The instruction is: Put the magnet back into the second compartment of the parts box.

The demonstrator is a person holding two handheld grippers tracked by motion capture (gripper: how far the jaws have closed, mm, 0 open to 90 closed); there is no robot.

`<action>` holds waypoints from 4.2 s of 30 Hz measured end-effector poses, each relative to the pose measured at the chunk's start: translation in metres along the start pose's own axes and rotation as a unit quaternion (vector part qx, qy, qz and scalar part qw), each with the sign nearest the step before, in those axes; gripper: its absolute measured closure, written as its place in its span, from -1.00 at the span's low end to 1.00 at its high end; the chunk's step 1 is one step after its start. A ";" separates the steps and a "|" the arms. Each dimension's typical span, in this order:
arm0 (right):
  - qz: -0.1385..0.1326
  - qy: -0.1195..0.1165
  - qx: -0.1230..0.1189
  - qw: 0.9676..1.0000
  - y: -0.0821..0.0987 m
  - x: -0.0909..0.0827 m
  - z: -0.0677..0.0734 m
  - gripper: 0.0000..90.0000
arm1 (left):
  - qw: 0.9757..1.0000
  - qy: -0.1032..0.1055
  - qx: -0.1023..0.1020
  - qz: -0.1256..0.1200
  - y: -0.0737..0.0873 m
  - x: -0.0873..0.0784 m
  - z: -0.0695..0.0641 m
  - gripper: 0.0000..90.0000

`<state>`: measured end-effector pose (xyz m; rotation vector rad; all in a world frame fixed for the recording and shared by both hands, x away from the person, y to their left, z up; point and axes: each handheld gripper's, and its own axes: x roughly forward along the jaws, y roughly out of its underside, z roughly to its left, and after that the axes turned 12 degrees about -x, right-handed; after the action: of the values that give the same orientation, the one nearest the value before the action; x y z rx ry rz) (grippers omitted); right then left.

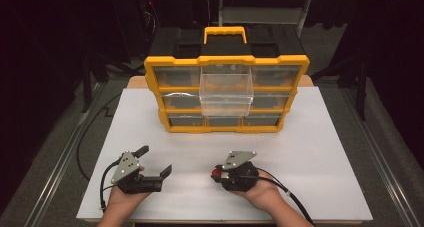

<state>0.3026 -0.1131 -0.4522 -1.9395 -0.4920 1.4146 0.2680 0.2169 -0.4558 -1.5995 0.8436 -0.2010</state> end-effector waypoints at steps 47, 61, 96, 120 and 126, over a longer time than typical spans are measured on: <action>0.004 0.068 0.058 0.996 0.061 -0.076 -0.029 0.43 | 1.000 0.001 -0.001 -0.001 0.001 0.001 0.001 -0.99; 0.083 0.042 0.067 0.993 0.057 -0.070 -0.039 0.43 | 1.000 -0.002 0.001 -0.006 0.000 -0.001 0.001 -0.99; 0.211 -0.044 0.036 0.976 0.035 -0.084 -0.056 0.43 | 1.000 0.002 0.006 -0.003 0.001 -0.001 0.000 -0.99; 0.227 -0.073 0.019 0.971 0.015 -0.098 -0.065 0.43 | 1.000 0.004 0.005 -0.004 0.001 -0.002 0.000 -0.99; 0.227 -0.075 0.011 0.971 0.008 -0.107 -0.066 0.43 | 1.000 0.003 0.005 -0.005 0.001 -0.002 0.000 -0.99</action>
<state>0.3280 -0.2076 -0.3732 -2.0174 -0.0924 1.8510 0.2663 0.2179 -0.4557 -1.5937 0.8388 -0.2172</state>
